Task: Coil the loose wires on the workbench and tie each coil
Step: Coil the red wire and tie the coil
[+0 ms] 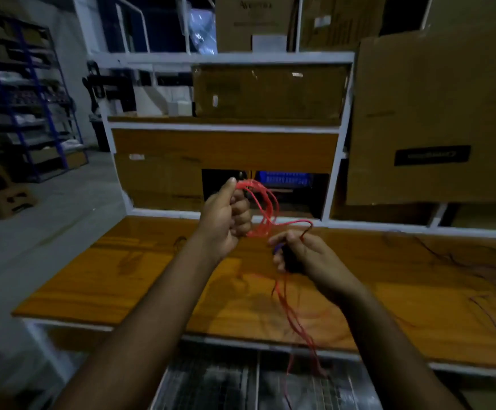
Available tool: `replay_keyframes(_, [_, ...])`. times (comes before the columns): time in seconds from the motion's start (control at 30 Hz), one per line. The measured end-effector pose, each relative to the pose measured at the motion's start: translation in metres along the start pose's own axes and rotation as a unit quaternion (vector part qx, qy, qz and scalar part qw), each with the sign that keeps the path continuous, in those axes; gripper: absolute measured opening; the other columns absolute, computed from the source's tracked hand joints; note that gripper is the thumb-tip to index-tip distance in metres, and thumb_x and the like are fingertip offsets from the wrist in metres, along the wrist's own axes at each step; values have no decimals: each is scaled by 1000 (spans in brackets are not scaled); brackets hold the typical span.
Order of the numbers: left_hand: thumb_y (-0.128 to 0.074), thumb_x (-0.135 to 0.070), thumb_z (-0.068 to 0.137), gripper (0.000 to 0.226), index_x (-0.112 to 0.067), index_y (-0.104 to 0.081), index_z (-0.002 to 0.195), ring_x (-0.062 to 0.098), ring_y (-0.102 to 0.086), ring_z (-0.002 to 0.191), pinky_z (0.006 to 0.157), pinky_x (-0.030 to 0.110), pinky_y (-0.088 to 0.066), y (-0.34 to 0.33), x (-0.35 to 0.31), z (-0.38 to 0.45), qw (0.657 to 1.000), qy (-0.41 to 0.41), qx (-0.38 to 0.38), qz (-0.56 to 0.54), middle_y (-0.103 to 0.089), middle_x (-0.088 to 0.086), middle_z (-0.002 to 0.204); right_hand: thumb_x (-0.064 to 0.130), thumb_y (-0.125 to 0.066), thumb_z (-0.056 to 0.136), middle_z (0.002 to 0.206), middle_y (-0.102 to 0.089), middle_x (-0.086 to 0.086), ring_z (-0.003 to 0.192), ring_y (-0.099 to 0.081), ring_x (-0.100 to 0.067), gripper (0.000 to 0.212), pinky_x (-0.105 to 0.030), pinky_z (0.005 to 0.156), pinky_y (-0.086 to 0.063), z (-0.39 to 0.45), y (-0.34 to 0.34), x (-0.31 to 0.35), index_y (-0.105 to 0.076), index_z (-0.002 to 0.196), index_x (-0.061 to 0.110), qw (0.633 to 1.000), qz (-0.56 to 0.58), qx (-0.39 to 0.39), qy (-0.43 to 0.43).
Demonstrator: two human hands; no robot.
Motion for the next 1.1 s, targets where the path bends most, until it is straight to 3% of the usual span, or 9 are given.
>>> replay_keyframes(0.1, [-31,-39,107,44,-23,-31,66,3,-19,31,32,15,-13,5,13,-3,1000,17,-5,13,-22,-10,41,30,-57,100,101,-65,-5,90,-62,-14,25,-32,80,-51,13,22,-67,-63,116,13,975,-204,33,-84])
replay_keyframes(0.17, [-32,-39,107,43,-23,-34,66,4,-20,33,34,17,-14,10,26,-6,998,23,-8,55,-25,-10,44,28,-69,91,131,-57,-3,118,-56,-18,45,-38,97,-50,12,41,-117,-53,133,24,922,-328,92,-184])
replay_keyframes(0.3, [-34,-40,106,42,-23,-35,68,4,-19,34,34,17,-14,27,62,-6,994,64,-27,85,-25,-9,44,-4,-53,90,149,-41,-9,132,-45,-27,61,-35,92,-49,6,63,-163,-45,144,22,868,-430,35,-244])
replay_keyframes(0.47, [-35,-39,106,42,-22,-36,68,5,-20,35,34,17,-16,39,97,-7,988,91,-35,117,-25,-9,46,27,-53,99,157,-27,-13,137,-39,-33,52,-44,110,-39,-1,75,-197,-38,148,16,810,-531,-8,-249])
replay_keyframes(0.6, [-33,-39,107,42,-22,-35,68,6,-20,35,35,16,-16,45,115,-7,984,110,-36,133,-25,-9,45,26,-64,90,135,-52,-16,120,-53,-33,42,-40,97,-48,-12,67,-220,-53,127,10,775,-563,70,-277])
replay_keyframes(0.73, [-32,-39,107,42,-21,-35,69,6,-20,34,35,15,-16,50,129,-6,982,131,-44,128,-25,-9,45,28,-61,93,100,-69,-2,83,-64,-17,17,-33,71,-57,-6,71,-205,-69,108,24,786,-568,-12,-242])
replay_keyframes(0.83, [-33,-38,107,43,-20,-35,68,7,-20,35,35,17,-17,50,135,-5,981,131,-46,135,-25,-9,46,23,-59,95,113,-68,-6,96,-64,-21,27,-36,79,-56,-8,83,-199,-63,122,19,789,-574,-122,-183])
replay_keyframes(0.97, [-33,-37,107,43,-20,-35,68,7,-20,37,35,18,-18,51,142,-9,980,136,-47,134,-24,-8,47,26,-63,93,139,-46,-16,127,-46,-31,48,-39,104,-43,-25,92,-217,-49,133,5,742,-604,-62,-284])
replay_keyframes(1.1, [-34,-37,107,41,-20,-36,70,7,-21,37,35,18,-17,52,149,-8,981,136,-50,132,-24,-8,48,23,-60,94,118,-63,-12,92,-57,-22,23,-30,73,-47,-36,80,-227,-62,112,9,707,-642,33,-293])
Point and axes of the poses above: each hand's wrist, its own z-axis towards the middle knuckle, its own y-axis out of the back of the hand, x = y × z, the point moved 3 cm from there along z, towards the middle knuckle
